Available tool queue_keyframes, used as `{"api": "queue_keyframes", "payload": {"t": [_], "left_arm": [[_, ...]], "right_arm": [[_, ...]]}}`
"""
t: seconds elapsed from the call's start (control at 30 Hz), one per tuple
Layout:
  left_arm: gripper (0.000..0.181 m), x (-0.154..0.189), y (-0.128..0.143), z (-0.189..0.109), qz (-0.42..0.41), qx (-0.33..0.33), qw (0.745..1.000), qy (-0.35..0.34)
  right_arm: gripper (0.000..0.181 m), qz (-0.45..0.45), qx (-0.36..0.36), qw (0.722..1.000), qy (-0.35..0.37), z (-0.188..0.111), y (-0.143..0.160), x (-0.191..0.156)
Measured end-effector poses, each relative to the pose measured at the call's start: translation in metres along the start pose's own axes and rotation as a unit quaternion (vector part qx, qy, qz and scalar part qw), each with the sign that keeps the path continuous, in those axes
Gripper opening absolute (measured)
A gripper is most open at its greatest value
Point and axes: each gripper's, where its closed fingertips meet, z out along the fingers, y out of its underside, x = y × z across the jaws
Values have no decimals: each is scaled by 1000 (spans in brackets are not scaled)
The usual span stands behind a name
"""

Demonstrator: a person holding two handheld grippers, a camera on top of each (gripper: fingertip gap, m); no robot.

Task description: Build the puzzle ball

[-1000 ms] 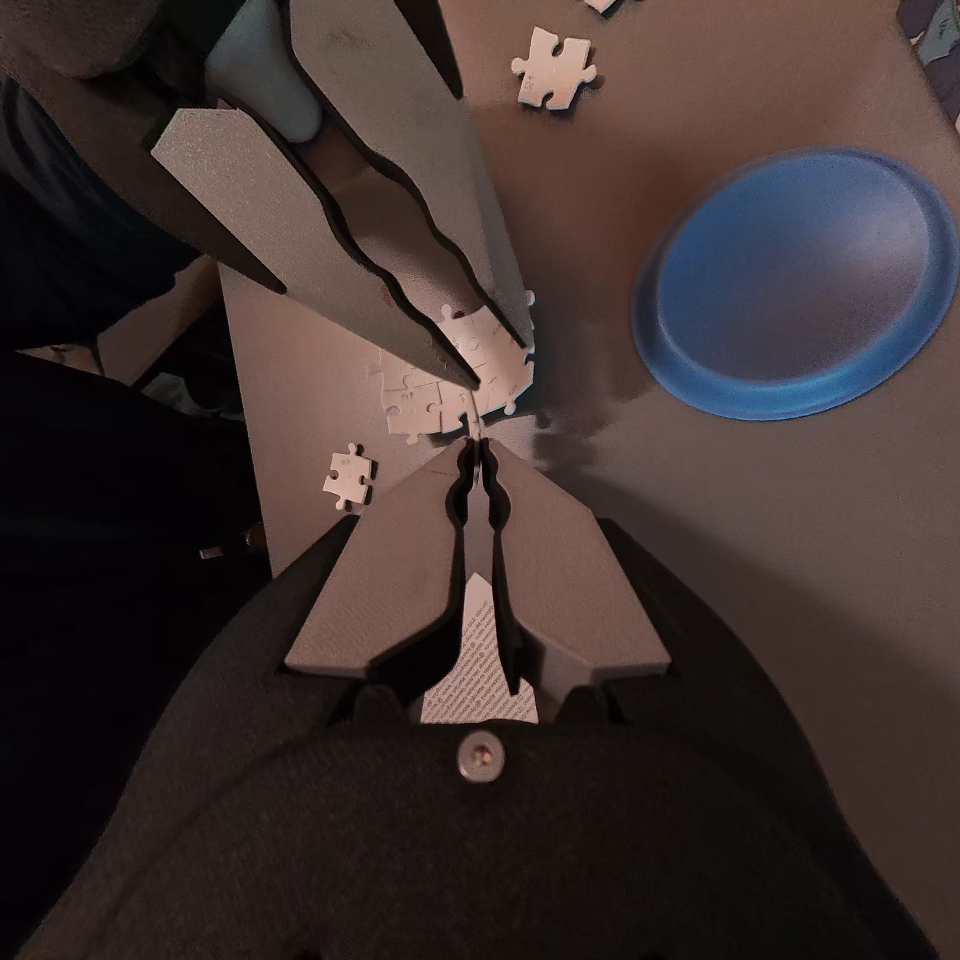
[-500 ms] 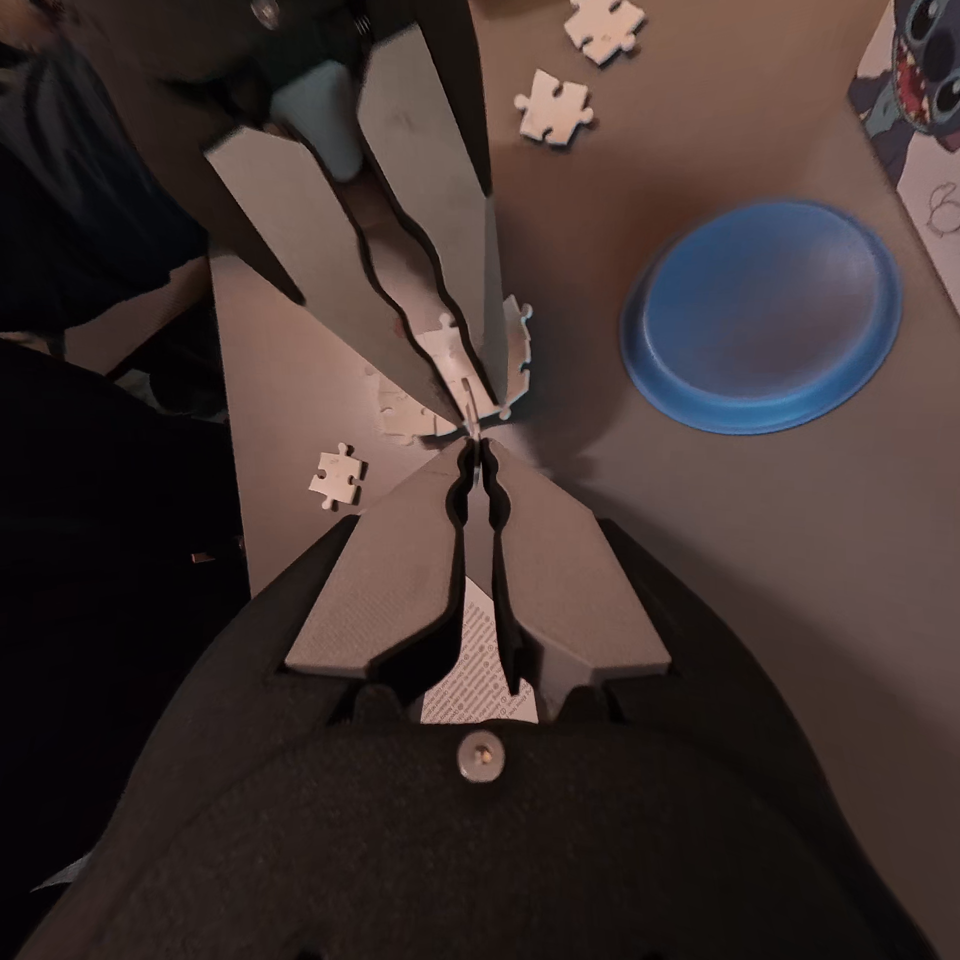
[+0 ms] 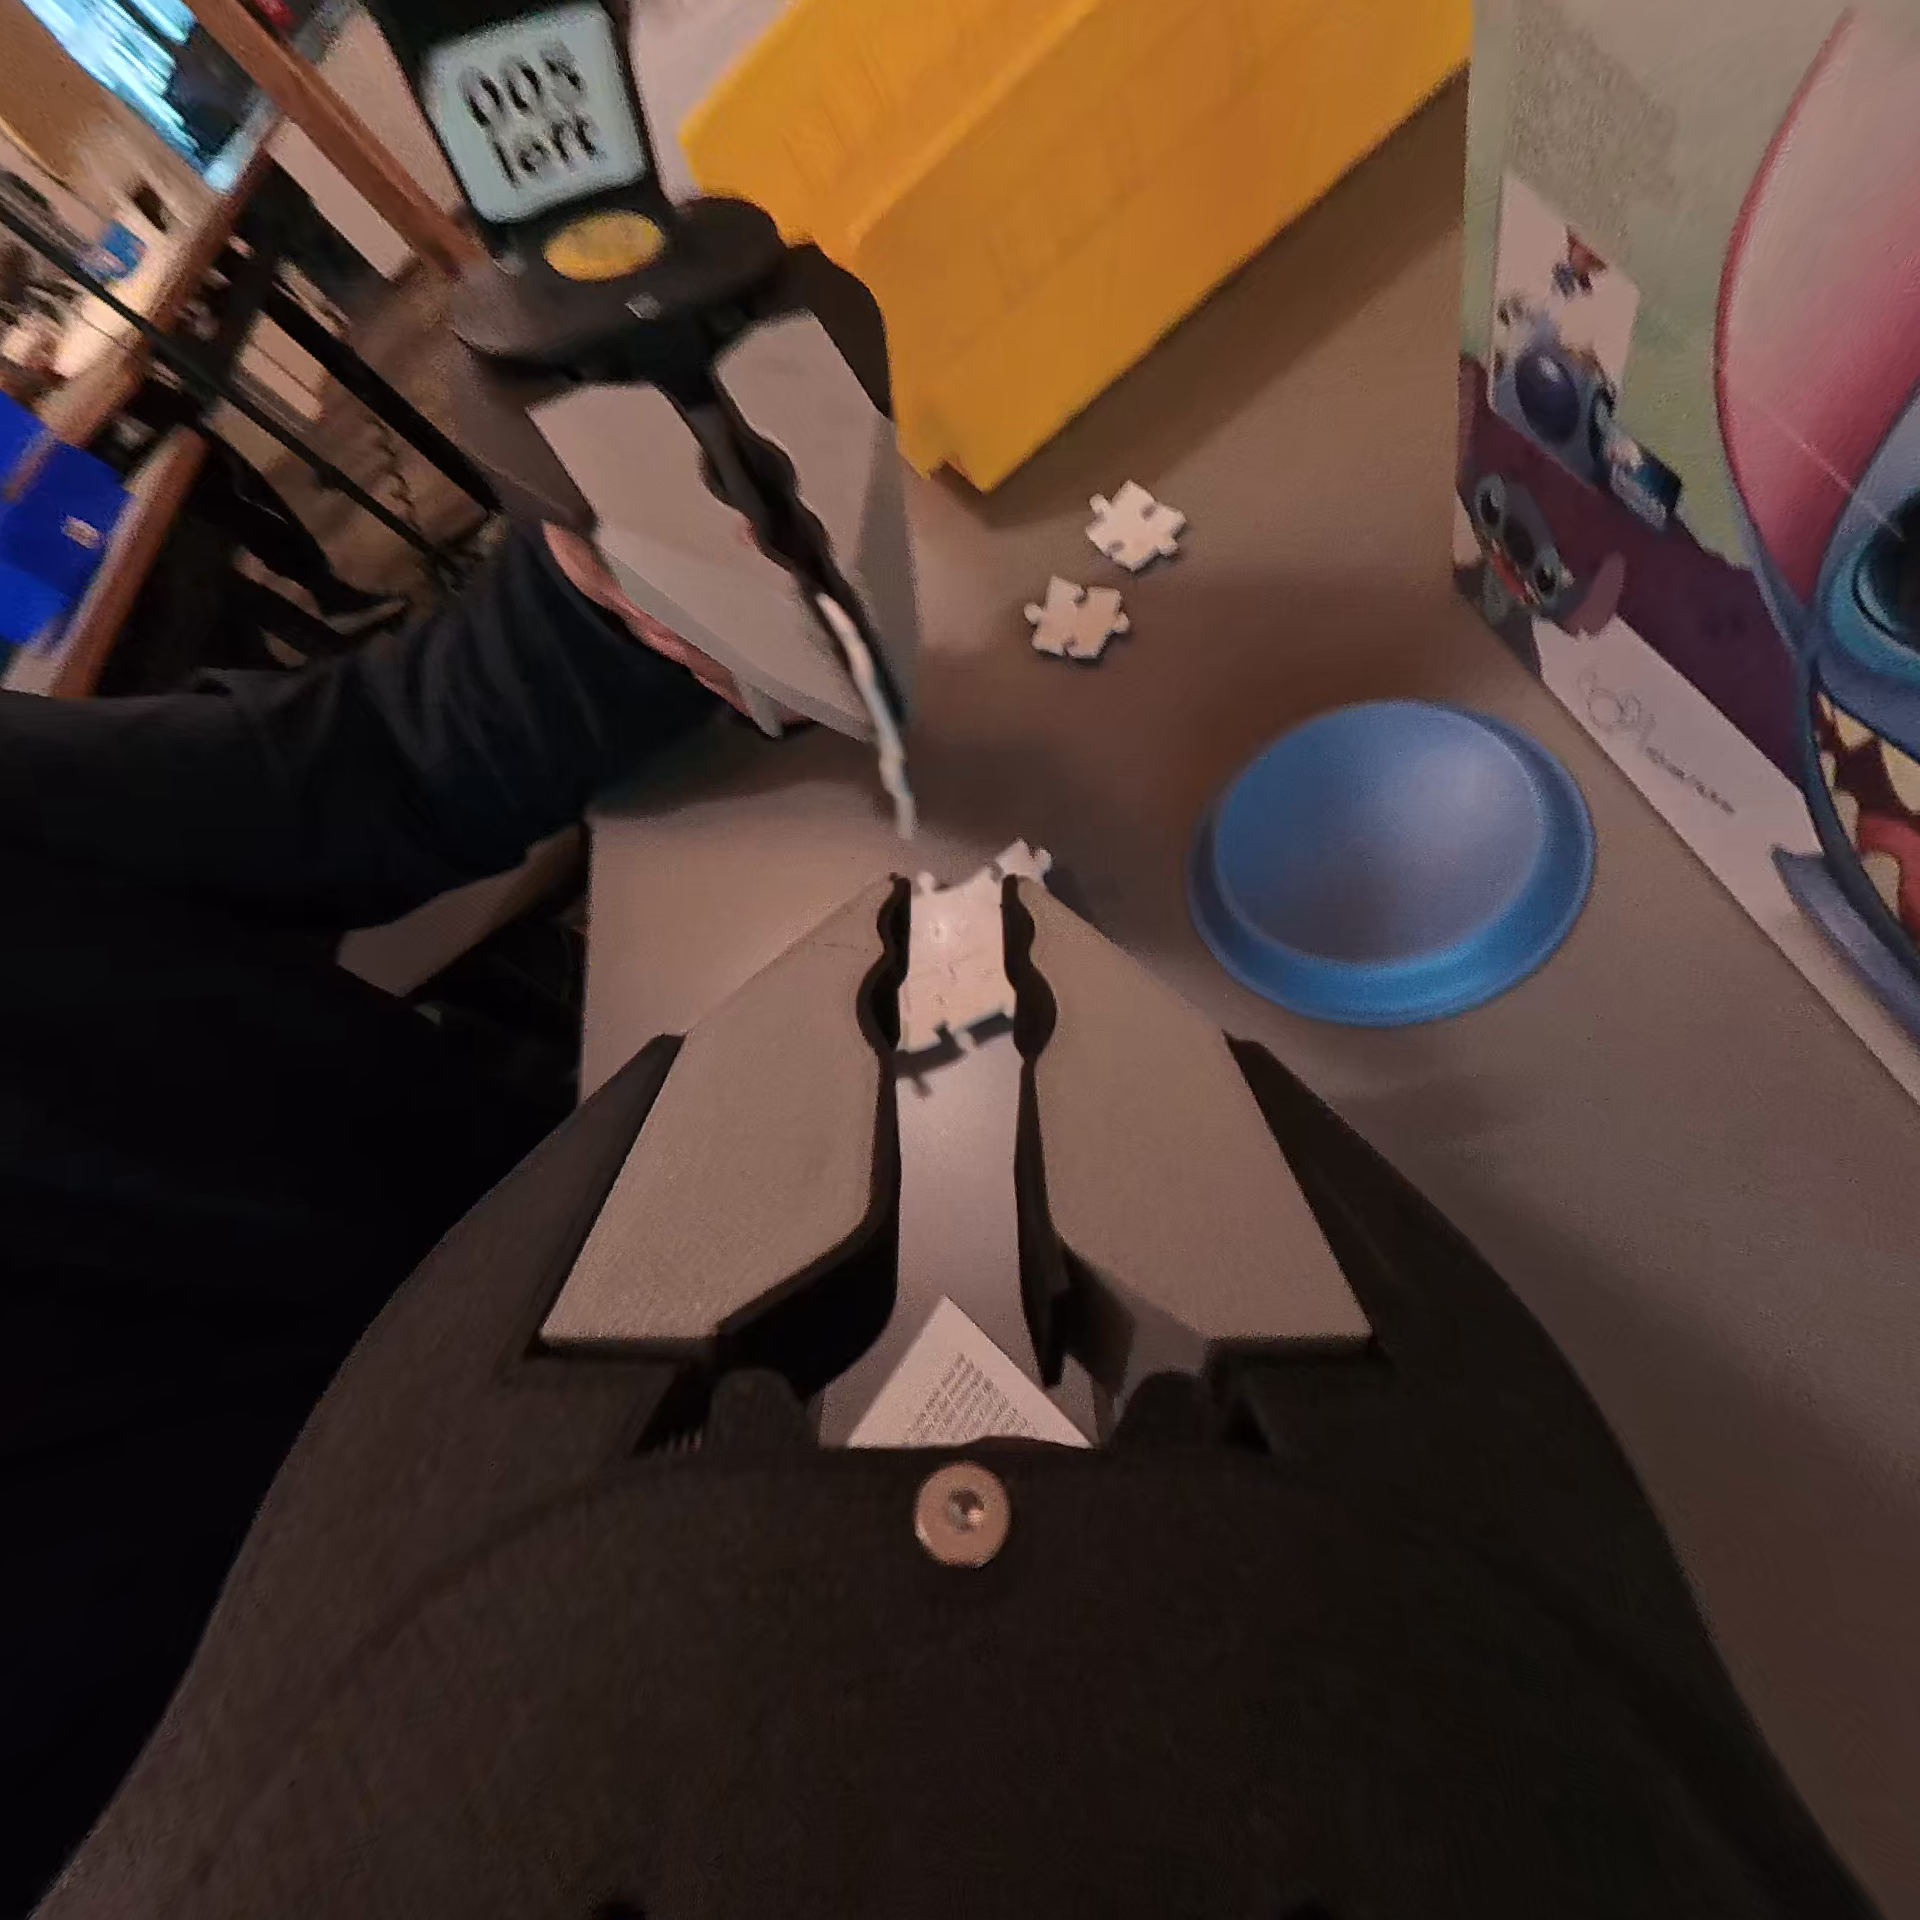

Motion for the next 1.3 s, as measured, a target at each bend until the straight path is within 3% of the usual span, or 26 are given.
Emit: {"api": "queue_keyframes", "payload": {"t": [0.1,0.17,0.8,1.0,1.3], "left_arm": [[0,-3,3,4,13,0,1000,-17],[0,2,3,6,4,2,1000,-3],[1,1,38,14,-31,-83,996,11],[16,-9,48,6,5,-124,992,-23],[15,-31,30,-12,-12,-88,994,-70]], "right_arm": [[12,3,36,999,-36,-1,-11,-11],[0,8,40,999,-34,-1,-12,-9],[0,25,14,999,-28,-1,-1,-1],[0,92,-22,995,-44,-4,17,7],[0,158,-126,978,-43,15,59,11]]}}
